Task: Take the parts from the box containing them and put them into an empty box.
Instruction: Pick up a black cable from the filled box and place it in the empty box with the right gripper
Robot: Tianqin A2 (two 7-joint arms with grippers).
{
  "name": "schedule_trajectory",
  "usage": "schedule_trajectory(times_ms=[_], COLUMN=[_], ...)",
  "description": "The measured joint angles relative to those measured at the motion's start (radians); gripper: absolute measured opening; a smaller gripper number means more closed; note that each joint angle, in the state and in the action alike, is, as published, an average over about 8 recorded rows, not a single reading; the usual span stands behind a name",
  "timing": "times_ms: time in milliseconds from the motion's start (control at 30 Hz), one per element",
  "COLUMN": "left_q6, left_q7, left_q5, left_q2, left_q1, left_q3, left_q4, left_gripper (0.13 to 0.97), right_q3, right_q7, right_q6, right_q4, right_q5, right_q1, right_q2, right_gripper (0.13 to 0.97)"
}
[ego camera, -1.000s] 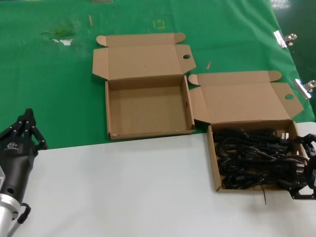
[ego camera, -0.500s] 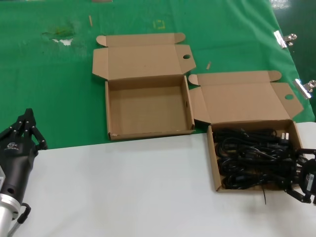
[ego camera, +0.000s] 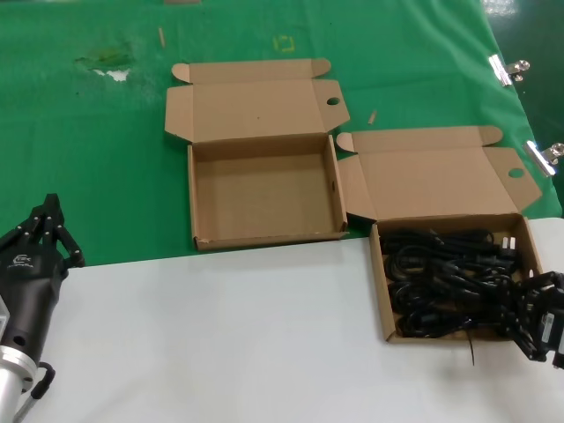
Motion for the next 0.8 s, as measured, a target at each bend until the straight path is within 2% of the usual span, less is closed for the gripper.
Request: schedule_trajectory(times_ms=[100, 400, 800], left_q6=[0.000, 0.000, 0.000], left_q7=[0.000, 0.000, 0.000], left_q5=[0.000, 0.000, 0.000], left_q2=[0.000, 0.000, 0.000], left_q1=[0.000, 0.000, 0.000], left_q3=[0.000, 0.000, 0.000], left_q4=[0.000, 0.000, 0.000], left_gripper=[0.140, 0.140, 0.140], right_q3=[0.006, 0.033, 0.098], right_q7=[-0.003, 0.003, 0.060], right_q6=[-0.005, -0.016, -0.028], right_q4=[-0.003, 0.014, 0.094], right_q5=[-0.003, -0.012, -0.043], right_q1=[0.002, -0.002, -0.024], right_q2=[-0.006, -0.011, 0.014], right_gripper=[0.203, 0.175, 0.171])
